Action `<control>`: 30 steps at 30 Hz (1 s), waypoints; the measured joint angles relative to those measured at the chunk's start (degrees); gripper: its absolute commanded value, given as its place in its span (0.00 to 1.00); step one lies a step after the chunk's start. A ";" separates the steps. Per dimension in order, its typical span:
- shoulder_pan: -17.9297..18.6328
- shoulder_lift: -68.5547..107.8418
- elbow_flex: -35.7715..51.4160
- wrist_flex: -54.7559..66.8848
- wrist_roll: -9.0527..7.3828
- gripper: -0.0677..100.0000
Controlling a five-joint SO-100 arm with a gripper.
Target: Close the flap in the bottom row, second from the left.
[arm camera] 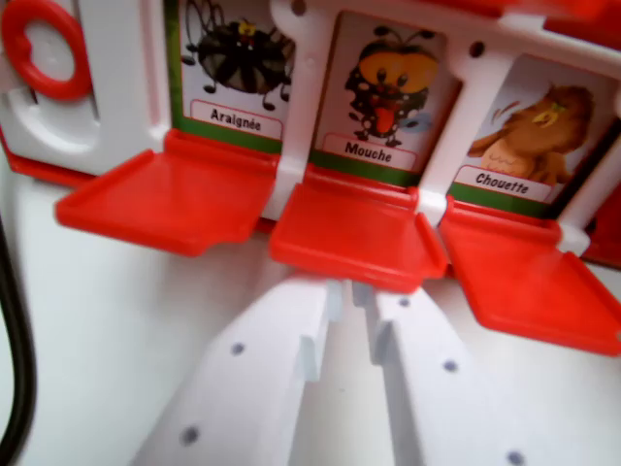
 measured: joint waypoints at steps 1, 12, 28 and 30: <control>0.18 -0.18 -0.53 0.00 0.09 0.00; 0.97 -0.18 -4.31 0.79 0.44 0.00; 0.97 -2.29 -6.50 1.76 0.88 0.00; 0.97 -3.43 -7.56 1.85 0.88 0.00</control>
